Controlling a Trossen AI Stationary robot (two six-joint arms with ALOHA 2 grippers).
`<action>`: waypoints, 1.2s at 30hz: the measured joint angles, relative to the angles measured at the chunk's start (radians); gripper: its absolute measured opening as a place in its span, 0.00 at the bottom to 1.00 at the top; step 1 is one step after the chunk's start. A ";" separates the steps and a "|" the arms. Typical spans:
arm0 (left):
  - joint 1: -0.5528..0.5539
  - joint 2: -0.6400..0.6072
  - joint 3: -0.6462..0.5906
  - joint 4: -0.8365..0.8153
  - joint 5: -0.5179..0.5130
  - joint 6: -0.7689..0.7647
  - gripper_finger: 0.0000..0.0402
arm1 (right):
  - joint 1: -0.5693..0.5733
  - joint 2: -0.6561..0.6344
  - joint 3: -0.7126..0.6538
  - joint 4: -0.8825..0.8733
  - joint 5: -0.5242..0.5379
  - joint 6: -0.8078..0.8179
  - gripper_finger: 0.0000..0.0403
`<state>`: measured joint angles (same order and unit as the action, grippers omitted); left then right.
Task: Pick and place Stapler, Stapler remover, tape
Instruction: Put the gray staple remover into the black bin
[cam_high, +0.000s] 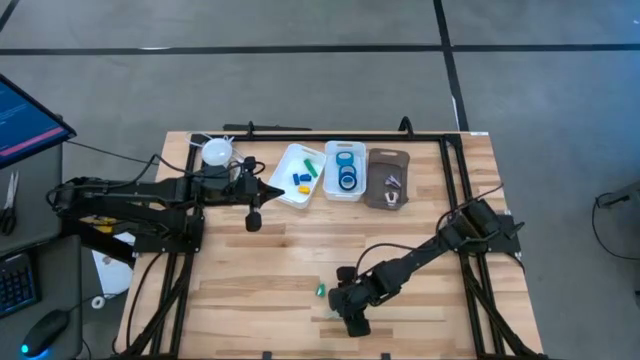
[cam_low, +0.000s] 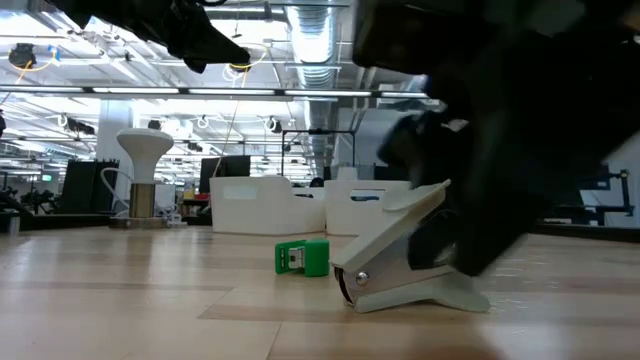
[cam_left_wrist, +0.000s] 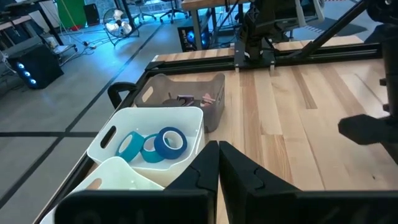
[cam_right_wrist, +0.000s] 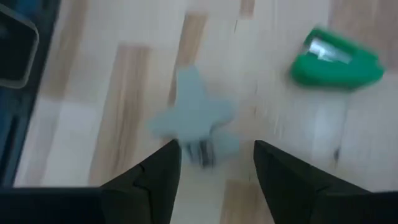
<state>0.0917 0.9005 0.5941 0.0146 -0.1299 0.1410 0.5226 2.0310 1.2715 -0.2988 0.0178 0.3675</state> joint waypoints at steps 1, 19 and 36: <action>0.000 0.000 0.000 0.001 0.000 0.000 0.01 | 0.000 0.001 0.002 0.013 0.001 0.000 0.48; 0.000 0.000 -0.002 0.001 0.000 0.000 0.01 | -0.002 -0.003 0.002 0.009 -0.019 -0.010 0.31; 0.000 0.000 -0.002 0.001 0.000 0.000 0.01 | -0.014 -0.004 0.002 -0.010 -0.048 -0.008 0.19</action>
<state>0.0917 0.9005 0.5926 0.0151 -0.1299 0.1410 0.5087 2.0270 1.2732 -0.3088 -0.0307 0.3595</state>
